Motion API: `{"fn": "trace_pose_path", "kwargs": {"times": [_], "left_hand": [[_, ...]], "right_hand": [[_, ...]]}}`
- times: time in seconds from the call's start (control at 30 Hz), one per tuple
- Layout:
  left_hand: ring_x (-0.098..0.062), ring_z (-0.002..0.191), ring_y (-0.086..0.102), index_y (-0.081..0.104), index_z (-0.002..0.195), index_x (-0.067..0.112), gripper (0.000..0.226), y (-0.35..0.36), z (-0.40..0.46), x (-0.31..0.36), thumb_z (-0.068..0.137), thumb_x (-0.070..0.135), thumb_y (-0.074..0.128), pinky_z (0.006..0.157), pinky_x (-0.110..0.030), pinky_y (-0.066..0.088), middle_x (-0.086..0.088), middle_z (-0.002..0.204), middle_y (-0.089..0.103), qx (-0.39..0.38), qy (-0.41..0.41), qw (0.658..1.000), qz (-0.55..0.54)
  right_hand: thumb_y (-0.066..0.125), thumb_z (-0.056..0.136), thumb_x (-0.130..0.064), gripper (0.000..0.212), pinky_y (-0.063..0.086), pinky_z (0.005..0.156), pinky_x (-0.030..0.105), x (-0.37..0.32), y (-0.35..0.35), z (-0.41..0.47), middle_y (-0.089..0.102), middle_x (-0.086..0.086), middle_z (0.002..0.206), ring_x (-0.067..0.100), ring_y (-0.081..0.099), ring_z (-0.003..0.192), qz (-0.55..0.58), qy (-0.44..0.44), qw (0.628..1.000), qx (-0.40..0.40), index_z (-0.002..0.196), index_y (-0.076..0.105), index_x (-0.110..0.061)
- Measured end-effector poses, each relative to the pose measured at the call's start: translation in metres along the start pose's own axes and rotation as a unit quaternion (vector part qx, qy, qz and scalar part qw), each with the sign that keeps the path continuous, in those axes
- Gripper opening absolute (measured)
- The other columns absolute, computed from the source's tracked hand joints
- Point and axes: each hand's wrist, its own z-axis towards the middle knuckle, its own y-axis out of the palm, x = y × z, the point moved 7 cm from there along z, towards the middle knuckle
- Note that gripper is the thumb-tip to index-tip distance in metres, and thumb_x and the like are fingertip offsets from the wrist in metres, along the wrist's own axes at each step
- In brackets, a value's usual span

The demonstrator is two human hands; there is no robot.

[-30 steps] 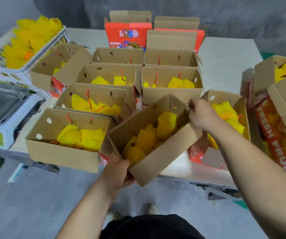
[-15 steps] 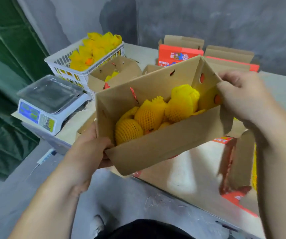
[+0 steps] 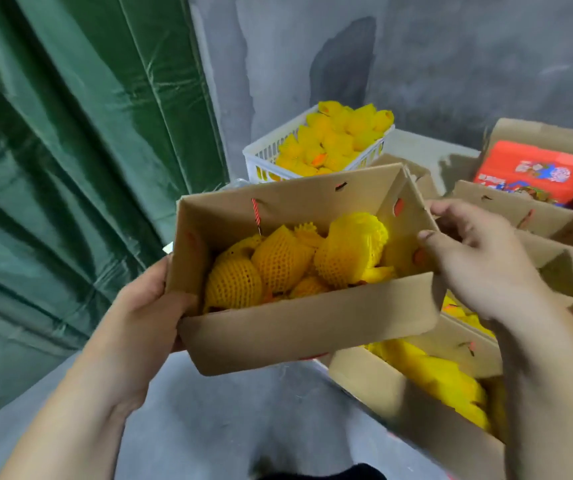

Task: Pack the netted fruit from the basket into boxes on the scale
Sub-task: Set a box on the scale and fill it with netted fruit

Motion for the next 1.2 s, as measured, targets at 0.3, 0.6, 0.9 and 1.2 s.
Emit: {"fn": "trace_pose_path", "kwargs": {"times": [0.3,0.6,0.9,1.2], "left_hand": [[-0.011,0.056,0.065,0.081,0.094,0.04,0.057,-0.096,0.171,0.004,0.091,-0.007,0.048,0.045,-0.025,0.051,-0.004,0.082,0.077,0.035,-0.012,0.999,0.006],[-0.011,0.057,0.063,0.08,0.091,0.051,0.059,-0.092,0.367,0.015,0.091,-0.003,0.055,0.05,-0.023,0.053,0.006,0.079,0.076,0.005,-0.009,0.998,0.067],[-0.013,0.096,0.073,0.075,0.11,0.053,0.047,-0.08,0.504,0.006,0.1,0.011,0.058,0.08,-0.039,0.056,0.022,0.096,0.078,-0.138,0.005,0.976,0.167],[-0.008,0.084,0.075,0.076,0.11,0.05,0.041,-0.069,0.524,-0.016,0.105,0.018,0.051,0.067,-0.029,0.061,0.006,0.107,0.08,-0.357,-0.022,0.931,0.076]], "right_hand": [[0.058,0.1,-0.008,0.03,0.047,0.053,0.027,-0.015,0.133,0.093,0.07,-0.006,0.076,0.012,0.056,0.052,0.067,0.017,0.997,0.019,0.116,0.068,-0.032],[0.058,0.097,-0.003,0.034,0.045,0.051,0.015,0.015,0.212,0.201,0.065,-0.004,0.074,-0.002,0.057,0.053,0.038,0.125,0.99,0.05,0.125,0.065,-0.021],[0.058,0.089,-0.011,0.045,0.047,0.056,0.018,0.025,0.276,0.202,0.07,-0.015,0.07,0.002,0.068,0.065,-0.018,0.213,0.972,0.094,0.129,0.062,-0.033],[0.061,0.098,-0.02,0.045,0.055,0.096,0.052,-0.011,0.316,0.168,0.07,0.011,0.119,0.026,0.068,0.101,-0.092,0.328,0.906,0.25,0.142,0.057,-0.017]]}}
